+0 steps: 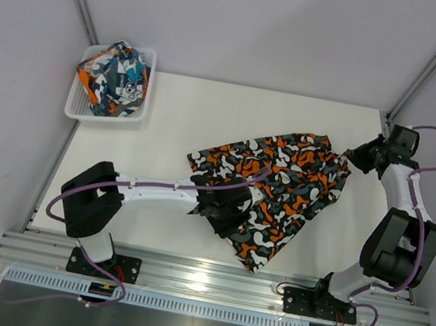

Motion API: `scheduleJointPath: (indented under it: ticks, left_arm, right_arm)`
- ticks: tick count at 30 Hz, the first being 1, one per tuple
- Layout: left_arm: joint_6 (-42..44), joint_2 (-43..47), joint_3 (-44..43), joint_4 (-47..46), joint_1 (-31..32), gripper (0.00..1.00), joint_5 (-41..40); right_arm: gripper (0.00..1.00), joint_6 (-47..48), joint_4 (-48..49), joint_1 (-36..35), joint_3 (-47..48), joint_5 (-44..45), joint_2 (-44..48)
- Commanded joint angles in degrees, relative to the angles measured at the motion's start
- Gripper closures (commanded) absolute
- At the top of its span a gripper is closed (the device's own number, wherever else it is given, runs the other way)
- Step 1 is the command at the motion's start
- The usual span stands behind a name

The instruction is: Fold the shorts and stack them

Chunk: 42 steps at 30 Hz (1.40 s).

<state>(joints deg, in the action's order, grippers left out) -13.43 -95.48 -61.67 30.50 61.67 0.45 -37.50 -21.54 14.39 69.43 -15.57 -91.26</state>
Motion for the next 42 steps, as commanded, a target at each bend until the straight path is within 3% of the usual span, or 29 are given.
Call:
scheduleJointPath:
  ticks: [1,6,8,11,12,17,19,22,30,42]
  left_arm:
    - [0.95,-0.23,-0.56,-1.15,0.38,0.42,-1.85]
    - [0.95,-1.64,-1.17,-1.50,0.29,0.41,-3.08]
    - [0.78,-1.90,-1.78,-1.50,0.29,0.45,-3.52]
    - [0.86,-3.30,-2.84,-1.32,0.38,0.56,-4.75]
    - [0.86,-3.74,-3.19,-0.89,0.38,0.65,-6.23]
    - [0.95,-5.07,-4.16,-0.36,0.29,0.86,-7.74]
    - [0.60,-4.80,-4.34,-0.09,0.29,0.88,-8.09]
    - [0.25,-3.49,-5.12,0.87,0.29,1.00,-7.75]
    - [-2.12,4.50,-7.06,4.04,1.43,1.00,1.03]
    - [-8.98,16.63,-11.37,9.93,9.78,1.00,7.89]
  right_arm:
    - [1.00,0.23,1.15,0.28,0.01,-1.04,0.21]
    - [1.00,0.23,1.15,0.37,-0.17,-1.13,0.21]
    - [1.00,0.23,1.24,0.37,-0.17,-1.21,0.21]
    - [1.00,0.23,1.24,0.37,-0.26,-1.21,0.12]
    - [1.00,0.23,1.15,0.37,-0.26,-1.21,0.21]
    - [1.00,0.14,1.24,0.46,-0.35,-1.39,0.38]
    - [1.00,0.14,1.32,0.46,-0.26,-1.30,0.30]
    - [1.00,0.05,1.24,0.46,-0.35,-1.21,0.21]
    - [1.00,-0.30,-1.75,0.64,0.88,1.15,2.05]
    - [1.00,-0.74,-8.07,6.52,-0.35,-2.61,14.17]
